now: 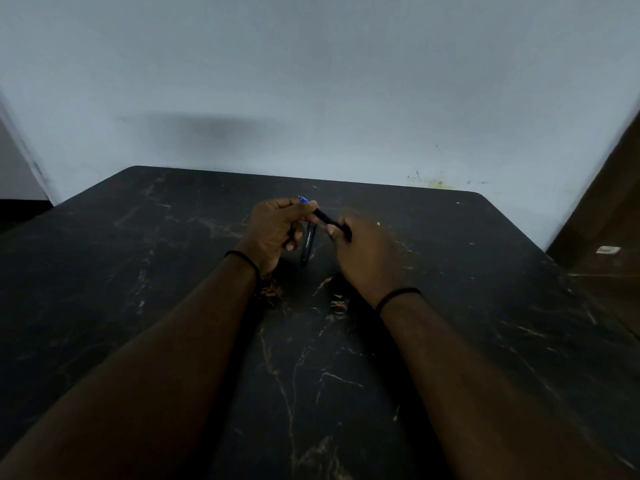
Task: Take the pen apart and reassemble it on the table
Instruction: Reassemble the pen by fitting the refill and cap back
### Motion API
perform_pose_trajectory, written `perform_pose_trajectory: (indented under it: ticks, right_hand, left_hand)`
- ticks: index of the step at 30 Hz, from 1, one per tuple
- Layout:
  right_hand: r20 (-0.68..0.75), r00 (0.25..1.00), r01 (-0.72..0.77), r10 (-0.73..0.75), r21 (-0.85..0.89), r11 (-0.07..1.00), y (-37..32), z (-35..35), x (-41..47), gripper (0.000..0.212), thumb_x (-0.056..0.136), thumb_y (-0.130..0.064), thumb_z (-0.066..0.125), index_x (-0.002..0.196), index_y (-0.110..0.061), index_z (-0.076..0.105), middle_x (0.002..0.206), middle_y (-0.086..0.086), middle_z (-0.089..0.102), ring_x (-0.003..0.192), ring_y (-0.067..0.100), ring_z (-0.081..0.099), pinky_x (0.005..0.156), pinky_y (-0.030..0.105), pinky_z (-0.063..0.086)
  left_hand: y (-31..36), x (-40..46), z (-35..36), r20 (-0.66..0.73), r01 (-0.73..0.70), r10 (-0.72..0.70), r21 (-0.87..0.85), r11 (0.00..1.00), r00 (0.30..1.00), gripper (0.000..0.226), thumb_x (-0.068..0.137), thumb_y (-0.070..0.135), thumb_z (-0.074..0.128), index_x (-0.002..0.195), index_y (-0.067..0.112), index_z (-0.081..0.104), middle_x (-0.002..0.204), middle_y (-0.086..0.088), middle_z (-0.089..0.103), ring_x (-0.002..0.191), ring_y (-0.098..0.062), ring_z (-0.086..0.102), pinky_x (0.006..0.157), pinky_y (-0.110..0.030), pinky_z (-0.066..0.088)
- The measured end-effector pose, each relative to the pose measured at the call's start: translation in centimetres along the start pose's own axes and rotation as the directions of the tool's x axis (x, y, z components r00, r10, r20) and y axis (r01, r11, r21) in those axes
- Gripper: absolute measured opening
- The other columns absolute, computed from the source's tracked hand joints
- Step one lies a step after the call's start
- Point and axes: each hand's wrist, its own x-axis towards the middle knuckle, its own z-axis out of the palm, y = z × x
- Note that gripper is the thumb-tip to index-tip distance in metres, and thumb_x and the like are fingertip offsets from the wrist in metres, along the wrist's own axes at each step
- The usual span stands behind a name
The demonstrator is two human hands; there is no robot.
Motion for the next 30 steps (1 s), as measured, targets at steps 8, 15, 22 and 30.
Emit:
perform_pose_trajectory:
  ticks: [8,15,22,30]
  right_hand:
    - [-0.029,0.999,0.044,-0.045,-0.024,0.999,-0.2,-0.6,-0.2,0.019,0.094,-0.031,0.062,0.078,-0.02,0.063,0.065,-0.007,0.05,0.062,0.014,0.048,0.056,0.029,0.032]
    - [-0.042,0.992,0.114,-0.12,-0.117,0.987,-0.8,-0.8,-0.4,0.027,0.096,-0.034,0.059,0.077,-0.017,0.069,0.06,-0.006,0.052,0.059,0.016,0.052,0.055,0.026,0.031]
    - [0.33,0.941,-0.271,0.076,0.597,0.755,-1.9,-1.0,-1.0,0.028,0.1,-0.025,0.057,0.081,-0.01,0.07,0.059,-0.002,0.06,0.043,0.005,0.043,0.044,0.02,0.036]
    - [0.554,0.832,-0.492,-0.001,0.739,0.461,-1.1,-1.6,-0.6,0.024,0.102,-0.026,0.055,0.091,-0.011,0.071,0.062,-0.002,0.057,0.039,0.004,0.032,0.031,0.014,0.021]
  left_hand:
    - [0.0,-0.3,0.9,-0.011,-0.035,0.034,-0.016,0.999,0.999,0.029,0.088,0.031,0.073,0.086,0.002,0.073,0.084,-0.027,0.066,0.045,-0.013,0.045,0.035,-0.02,0.032]
    - [0.1,0.0,0.5,0.024,-0.018,0.019,-0.056,0.998,1.0,0.017,0.088,0.028,0.072,0.078,0.018,0.08,0.106,-0.026,0.071,0.054,-0.01,0.046,0.043,-0.021,0.033]
    - [0.7,-0.3,-0.4,0.131,0.004,0.012,-0.117,0.993,0.991,0.034,0.094,0.015,0.059,0.067,0.021,0.079,0.092,-0.002,0.078,0.053,-0.004,0.048,0.048,-0.019,0.032]
    - [0.6,0.0,-0.9,0.215,-0.039,0.072,-0.151,0.988,0.974,0.026,0.094,0.019,0.058,0.078,0.02,0.079,0.099,-0.003,0.077,0.056,-0.005,0.048,0.049,-0.018,0.037]
